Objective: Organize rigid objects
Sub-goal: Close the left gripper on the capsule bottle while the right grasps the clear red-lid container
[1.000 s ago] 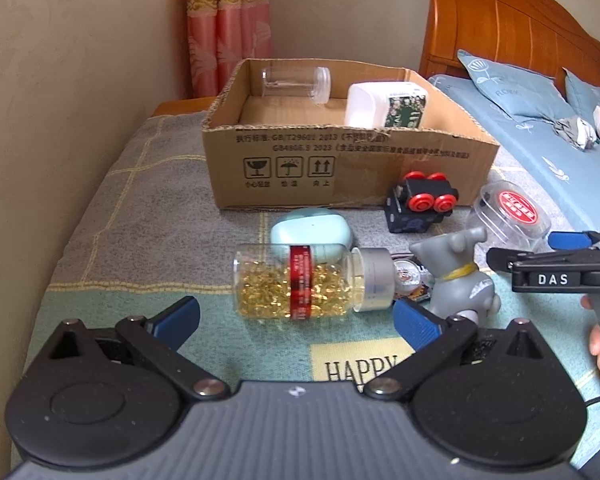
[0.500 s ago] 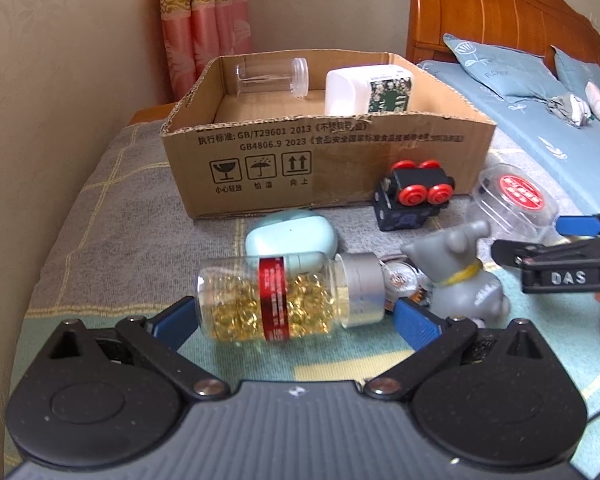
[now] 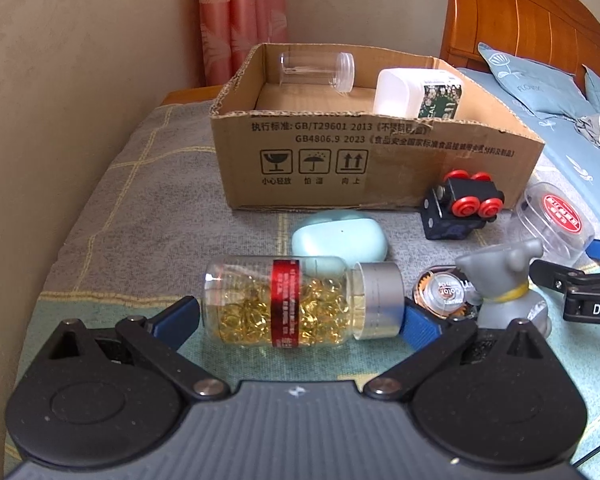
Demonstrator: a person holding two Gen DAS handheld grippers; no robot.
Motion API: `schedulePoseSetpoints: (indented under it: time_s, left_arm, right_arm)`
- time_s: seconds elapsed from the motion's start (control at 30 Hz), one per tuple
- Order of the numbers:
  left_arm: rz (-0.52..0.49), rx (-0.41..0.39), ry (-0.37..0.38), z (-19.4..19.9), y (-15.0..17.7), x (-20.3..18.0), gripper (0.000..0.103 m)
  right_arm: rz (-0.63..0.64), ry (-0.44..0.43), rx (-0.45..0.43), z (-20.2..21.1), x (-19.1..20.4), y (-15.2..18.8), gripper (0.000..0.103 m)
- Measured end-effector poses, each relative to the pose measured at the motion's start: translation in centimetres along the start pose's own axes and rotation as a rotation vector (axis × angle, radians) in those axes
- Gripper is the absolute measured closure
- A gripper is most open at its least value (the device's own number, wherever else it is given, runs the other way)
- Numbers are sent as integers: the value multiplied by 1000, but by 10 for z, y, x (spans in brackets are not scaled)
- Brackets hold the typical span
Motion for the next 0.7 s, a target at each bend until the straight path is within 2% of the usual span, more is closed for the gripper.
schedulePoseSetpoints:
  time_s: [0.37,0.7]
  left_arm:
    - [-5,7,2,-3,-1,-3,1]
    - [-34,-3,3,-4,-9,0,1]
  right_arm:
    - [88,-85,64,-17,3,-17,0]
    - [102,-90,86,-22,7,-24,1]
Point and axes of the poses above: each gripper's, at about its wrist camera, not at the fingertips, and z roughly against the way its jaws point, x to its left, y to its underside, the point moved 3 cm from there along -z, roughly the way its jaws point, and after that the axes turned 5 degrees about -z, right-handed, at the moved point
